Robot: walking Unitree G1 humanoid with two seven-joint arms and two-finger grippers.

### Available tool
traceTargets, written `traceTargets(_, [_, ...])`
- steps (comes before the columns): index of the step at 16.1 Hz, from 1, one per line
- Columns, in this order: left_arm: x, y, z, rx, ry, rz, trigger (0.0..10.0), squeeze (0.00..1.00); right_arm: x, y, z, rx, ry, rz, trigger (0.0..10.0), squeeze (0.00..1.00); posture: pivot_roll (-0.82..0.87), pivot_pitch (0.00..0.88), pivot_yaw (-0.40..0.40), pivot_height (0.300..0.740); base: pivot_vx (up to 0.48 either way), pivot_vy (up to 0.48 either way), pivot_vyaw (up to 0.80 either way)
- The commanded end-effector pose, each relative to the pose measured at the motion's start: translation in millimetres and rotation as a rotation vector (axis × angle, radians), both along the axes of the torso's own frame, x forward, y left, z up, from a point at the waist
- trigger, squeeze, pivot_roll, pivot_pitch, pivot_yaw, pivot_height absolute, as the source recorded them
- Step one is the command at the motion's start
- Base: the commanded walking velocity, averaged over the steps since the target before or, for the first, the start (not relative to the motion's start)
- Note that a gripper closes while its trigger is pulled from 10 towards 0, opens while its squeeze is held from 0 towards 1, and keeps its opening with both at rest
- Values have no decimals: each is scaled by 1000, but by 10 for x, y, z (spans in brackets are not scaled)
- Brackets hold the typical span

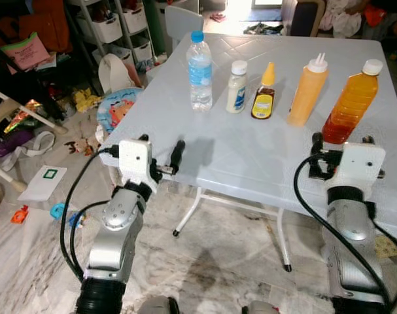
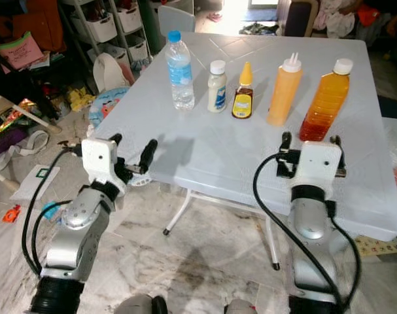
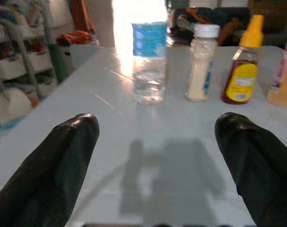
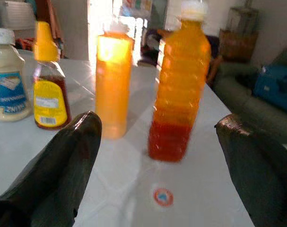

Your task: Restocking fridge

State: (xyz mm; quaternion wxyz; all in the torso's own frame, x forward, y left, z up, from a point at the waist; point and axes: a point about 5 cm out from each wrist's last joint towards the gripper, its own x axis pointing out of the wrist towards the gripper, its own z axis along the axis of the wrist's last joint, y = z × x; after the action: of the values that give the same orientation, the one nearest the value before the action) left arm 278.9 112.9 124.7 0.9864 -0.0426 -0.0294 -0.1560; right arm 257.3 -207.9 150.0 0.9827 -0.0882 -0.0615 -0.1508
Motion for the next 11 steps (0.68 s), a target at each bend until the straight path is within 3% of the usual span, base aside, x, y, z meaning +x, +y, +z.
traceTargets(1, [-1, -24, 55, -1, -21, -20, 10000, 0, -29, -18, -3, -3, 4, -19, 10000, 0, -95, 71, 114, 740, 330, 0, -800])
traceTargets(6, [15, -32, 26, -21, 4, -35, 10000, 0, -37, 14, -14, -2, 8, -16, 10000, 0, -102, 65, 116, 740, 52, 0, -654])
traceTargets(11, [11, -63, 5, -29, 13, -40, 10000, 0, -53, 8, 4, -29, 0, -19, 10000, 0, -107, 58, 116, 740, 0, 0, 0])
